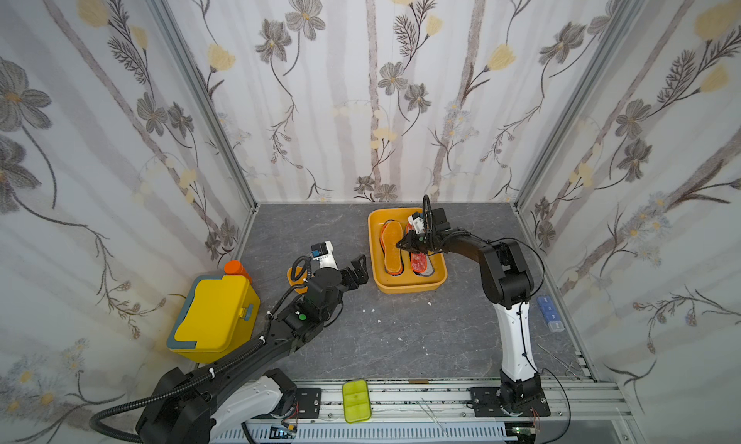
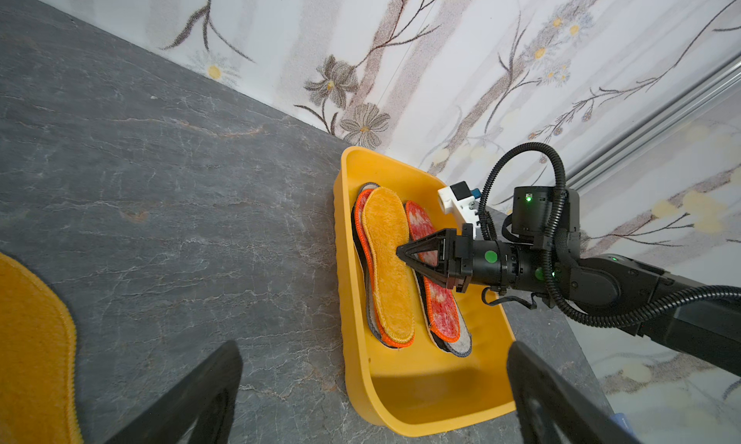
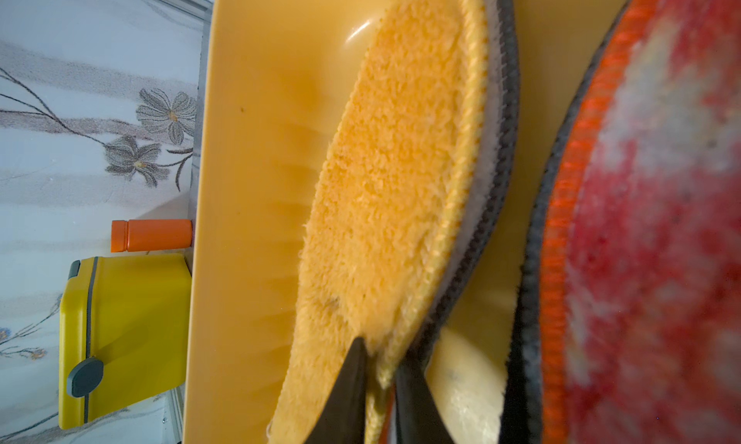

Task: Put the insoles into the storage box
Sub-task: Place the insole in the storage box.

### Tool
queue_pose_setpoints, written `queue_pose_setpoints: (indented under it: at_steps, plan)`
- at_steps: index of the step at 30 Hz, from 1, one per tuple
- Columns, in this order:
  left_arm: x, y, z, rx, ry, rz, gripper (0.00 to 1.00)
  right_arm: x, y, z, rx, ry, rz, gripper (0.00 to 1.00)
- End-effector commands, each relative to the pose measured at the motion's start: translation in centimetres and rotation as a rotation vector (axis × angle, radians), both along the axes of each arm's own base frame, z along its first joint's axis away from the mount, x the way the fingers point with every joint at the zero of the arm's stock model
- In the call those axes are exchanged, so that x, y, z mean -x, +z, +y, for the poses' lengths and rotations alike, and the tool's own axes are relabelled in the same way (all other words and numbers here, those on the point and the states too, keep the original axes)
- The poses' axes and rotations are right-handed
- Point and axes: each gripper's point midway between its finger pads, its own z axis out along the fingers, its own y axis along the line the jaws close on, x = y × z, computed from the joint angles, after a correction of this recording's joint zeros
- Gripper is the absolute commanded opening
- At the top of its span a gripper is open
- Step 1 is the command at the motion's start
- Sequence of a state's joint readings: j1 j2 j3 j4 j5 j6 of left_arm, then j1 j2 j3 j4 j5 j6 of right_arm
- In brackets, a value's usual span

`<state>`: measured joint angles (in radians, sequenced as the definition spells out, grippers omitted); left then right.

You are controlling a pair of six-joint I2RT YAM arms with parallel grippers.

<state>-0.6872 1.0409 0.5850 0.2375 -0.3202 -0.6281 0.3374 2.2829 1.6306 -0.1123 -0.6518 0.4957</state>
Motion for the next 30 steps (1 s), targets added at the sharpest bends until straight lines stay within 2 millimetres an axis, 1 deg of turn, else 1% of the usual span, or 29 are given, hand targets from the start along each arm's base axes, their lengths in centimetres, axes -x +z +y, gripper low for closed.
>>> queue_pose_setpoints:
  at_steps: [1, 4, 9, 11, 13, 15, 18, 22, 26, 30]
  plan:
    - [-0.3, 0.3, 0.2, 0.01, 0.017, -0.001, 1.0, 0.0, 0.4, -0.1, 0.009, 0.001, -0.006, 0.25]
    - [-0.4, -0.3, 0.6, 0.003, 0.036, 0.029, 1.0, 0.0, 1.1, -0.2, 0.017, -0.005, -0.015, 0.36]
    - [-0.6, -1.5, 1.6, -0.036, 0.081, 0.097, 1.0, 0.2, 2.7, -0.5, 0.028, -0.014, -0.022, 0.44]
    - [-0.6, -2.0, 2.3, -0.041, 0.12, 0.128, 1.0, 0.5, 3.5, -0.5, 0.03, -0.014, -0.028, 0.51]
    - [-0.6, -2.8, 3.5, -0.037, 0.179, 0.181, 1.0, 0.7, 4.3, -0.7, 0.044, -0.017, -0.034, 0.54]
    - [-0.4, -4.2, 5.3, -0.027, 0.263, 0.263, 1.0, 0.9, 5.1, -1.2, 0.076, -0.033, -0.045, 0.55]
    - [0.4, -6.4, 7.9, -0.02, 0.377, 0.366, 1.0, 1.5, 6.3, -1.8, 0.105, -0.038, -0.061, 0.56]
    - [1.1, -9.7, 9.9, 0.013, 0.452, 0.472, 1.0, 2.3, 8.0, -2.7, 0.137, -0.046, -0.088, 0.56]
    - [1.9, -13.1, 11.7, 0.027, 0.526, 0.592, 1.0, 3.2, 10.3, -3.2, 0.136, -0.043, -0.127, 0.56]
    - [2.4, -16.1, 12.5, -0.001, 0.542, 0.696, 1.0, 4.8, 13.3, -2.8, 0.079, -0.003, -0.18, 0.56]
